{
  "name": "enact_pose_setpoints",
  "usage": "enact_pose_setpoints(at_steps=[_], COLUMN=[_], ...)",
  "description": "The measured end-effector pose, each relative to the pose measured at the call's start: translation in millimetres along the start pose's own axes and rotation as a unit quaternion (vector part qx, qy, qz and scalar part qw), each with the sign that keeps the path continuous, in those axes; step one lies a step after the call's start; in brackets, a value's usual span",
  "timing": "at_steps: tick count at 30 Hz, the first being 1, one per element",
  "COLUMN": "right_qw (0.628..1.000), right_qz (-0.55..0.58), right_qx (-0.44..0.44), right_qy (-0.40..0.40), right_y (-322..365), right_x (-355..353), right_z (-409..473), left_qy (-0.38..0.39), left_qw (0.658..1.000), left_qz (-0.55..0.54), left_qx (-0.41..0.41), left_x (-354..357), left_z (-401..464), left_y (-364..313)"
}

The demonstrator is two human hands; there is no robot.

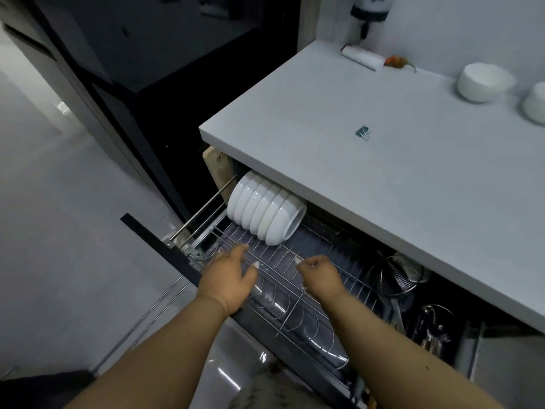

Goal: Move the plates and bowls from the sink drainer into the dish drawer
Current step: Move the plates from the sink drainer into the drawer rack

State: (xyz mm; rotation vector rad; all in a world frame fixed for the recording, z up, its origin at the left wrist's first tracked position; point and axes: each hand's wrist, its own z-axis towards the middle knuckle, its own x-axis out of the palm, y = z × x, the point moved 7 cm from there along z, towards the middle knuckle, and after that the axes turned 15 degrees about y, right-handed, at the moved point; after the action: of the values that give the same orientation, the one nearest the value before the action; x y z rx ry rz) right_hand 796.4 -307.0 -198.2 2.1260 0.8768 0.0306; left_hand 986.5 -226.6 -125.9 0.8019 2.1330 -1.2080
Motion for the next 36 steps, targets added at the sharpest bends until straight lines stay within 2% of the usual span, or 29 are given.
enact_pose_setpoints(at_steps=[17, 27, 36], right_qw=[0.987, 0.963, 0.907], right_qz=[0.131, 0.174, 0.274], right_qx=[-0.041, -0.068, -0.086], right_qy=[-0.086, -0.197, -0.308], right_y=[-74, -119, -212], right_x=[-68, -168, -283], right_z=[-148, -251, -364], left_qy=[0.025, 0.108, 0.176], left_qw=[0.987, 0.964, 0.928], left_qz=[0.043, 0.067, 0.108], left_qx=[0.15, 0.232, 0.31], left_x=[58, 136, 238], left_z=[-105, -132, -157], left_y=[-132, -247, -379])
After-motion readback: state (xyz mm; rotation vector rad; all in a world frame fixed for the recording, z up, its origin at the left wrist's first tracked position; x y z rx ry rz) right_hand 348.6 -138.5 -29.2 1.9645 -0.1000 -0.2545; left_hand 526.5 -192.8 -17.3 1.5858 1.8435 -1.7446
